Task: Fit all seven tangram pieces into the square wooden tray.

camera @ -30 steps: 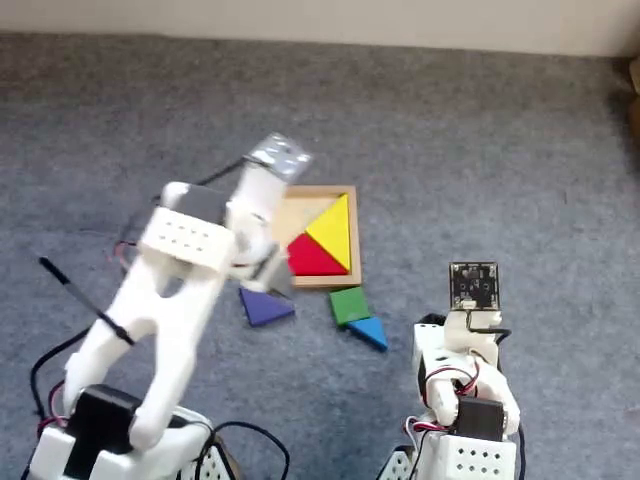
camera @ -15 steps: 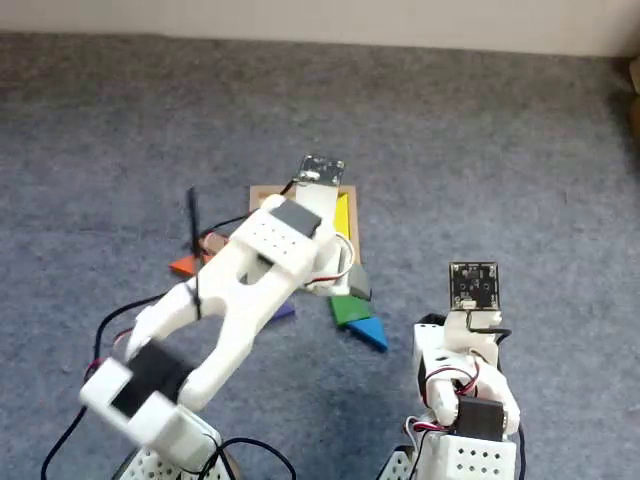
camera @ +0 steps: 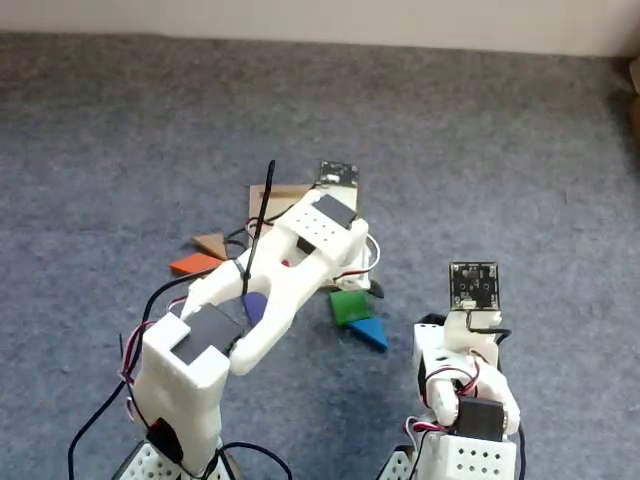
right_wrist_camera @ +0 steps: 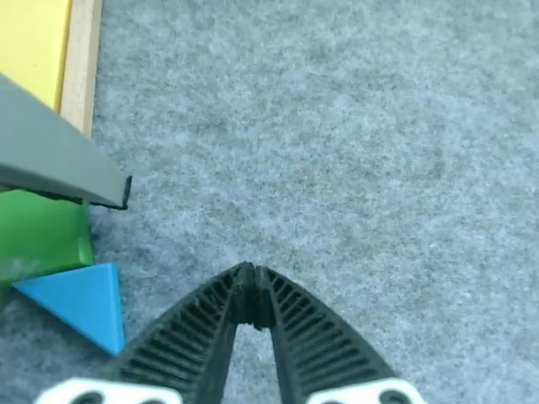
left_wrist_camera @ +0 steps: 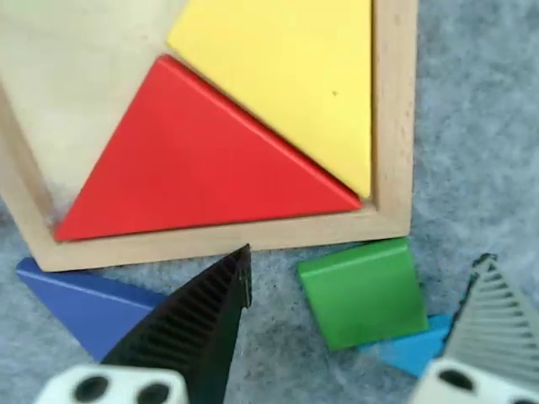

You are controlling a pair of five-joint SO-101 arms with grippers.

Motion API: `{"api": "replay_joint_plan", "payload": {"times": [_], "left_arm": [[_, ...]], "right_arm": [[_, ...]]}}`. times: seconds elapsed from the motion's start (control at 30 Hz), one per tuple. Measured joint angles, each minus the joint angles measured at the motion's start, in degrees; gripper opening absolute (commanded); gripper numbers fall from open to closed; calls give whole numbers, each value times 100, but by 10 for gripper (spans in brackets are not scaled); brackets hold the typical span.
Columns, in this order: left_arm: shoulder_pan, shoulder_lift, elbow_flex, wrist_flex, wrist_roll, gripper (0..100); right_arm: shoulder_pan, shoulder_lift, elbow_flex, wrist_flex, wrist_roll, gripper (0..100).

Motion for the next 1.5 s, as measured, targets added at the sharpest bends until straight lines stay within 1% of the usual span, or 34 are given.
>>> {"api": "replay_joint_plan", "payload": {"times": [0.23,0.4,0.57,0.77,0.9,1.03,1.13,1.33,1.4,1.5], "left_arm": [[9,132,-9,466,-9,378],[202,132,-9,668,-9,378],[343,141,-9,677,-9,378],[229,141,0,334,0,371],[105,141,9,273,0,272],[105,114,114,105,0,152],[123,114,62,-18,9,86],[123,105,53,-18,9,10],[123,26,105,-18,-26,5],[114,-132,132,9,-466,5]], "right_arm": [[0,0,0,0,0,12],[0,0,0,0,0,12],[9,0,0,0,0,12],[18,0,0,0,0,12],[18,0,0,0,0,12],[18,0,0,0,0,12],[18,0,0,0,0,12],[18,0,0,0,0,12],[18,0,0,0,0,12],[97,0,0,0,0,12]]}}
